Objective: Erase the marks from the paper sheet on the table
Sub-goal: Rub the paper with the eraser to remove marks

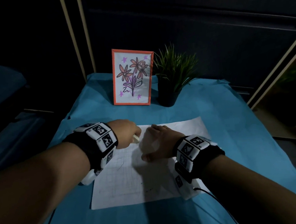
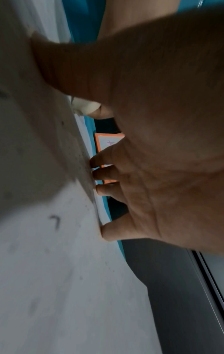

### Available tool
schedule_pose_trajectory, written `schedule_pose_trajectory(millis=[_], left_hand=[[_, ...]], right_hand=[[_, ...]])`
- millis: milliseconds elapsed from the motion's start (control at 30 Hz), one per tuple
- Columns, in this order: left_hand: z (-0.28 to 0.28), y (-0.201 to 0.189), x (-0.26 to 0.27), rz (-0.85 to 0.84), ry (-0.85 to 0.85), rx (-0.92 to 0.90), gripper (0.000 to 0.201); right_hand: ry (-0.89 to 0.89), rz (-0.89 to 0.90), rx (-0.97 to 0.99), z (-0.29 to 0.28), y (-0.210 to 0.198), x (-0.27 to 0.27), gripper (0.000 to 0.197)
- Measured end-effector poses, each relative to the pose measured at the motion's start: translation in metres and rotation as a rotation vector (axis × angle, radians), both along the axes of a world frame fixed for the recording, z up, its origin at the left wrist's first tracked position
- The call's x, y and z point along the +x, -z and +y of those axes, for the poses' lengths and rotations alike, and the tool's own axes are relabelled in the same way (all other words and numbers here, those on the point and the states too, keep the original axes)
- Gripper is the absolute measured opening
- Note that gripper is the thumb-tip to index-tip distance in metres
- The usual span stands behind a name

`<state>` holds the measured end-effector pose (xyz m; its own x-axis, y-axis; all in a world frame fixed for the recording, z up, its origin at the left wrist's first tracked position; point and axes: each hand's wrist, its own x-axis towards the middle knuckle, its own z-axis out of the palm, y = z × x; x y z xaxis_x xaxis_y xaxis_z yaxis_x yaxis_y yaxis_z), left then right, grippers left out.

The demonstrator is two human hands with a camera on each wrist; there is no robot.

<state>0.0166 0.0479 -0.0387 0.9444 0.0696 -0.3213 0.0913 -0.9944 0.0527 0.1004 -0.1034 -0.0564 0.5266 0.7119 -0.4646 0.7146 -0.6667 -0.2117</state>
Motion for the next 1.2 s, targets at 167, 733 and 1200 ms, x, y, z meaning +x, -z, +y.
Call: schedule_pose_trajectory(millis=[167,733,1200], left_hand=[[-0.001,-0.002,0.001,-0.055,-0.041,-0.018,0.022],[-0.010,-0.002,-0.016,-0.007,-0.020,-0.053,0.024],[-0.011,-0.003,-0.010,-0.062,-0.051,-0.028,0.024]], right_hand=[[-0.004,0.003,-0.018,-0.001,-0.003,-0.001,0.113],[-0.003,0.031,0.004,-0.004,-0.001,0.001,0.122],[0.010,0.062,-0.014,-0.009,-0.007,-0.001,0.121]])
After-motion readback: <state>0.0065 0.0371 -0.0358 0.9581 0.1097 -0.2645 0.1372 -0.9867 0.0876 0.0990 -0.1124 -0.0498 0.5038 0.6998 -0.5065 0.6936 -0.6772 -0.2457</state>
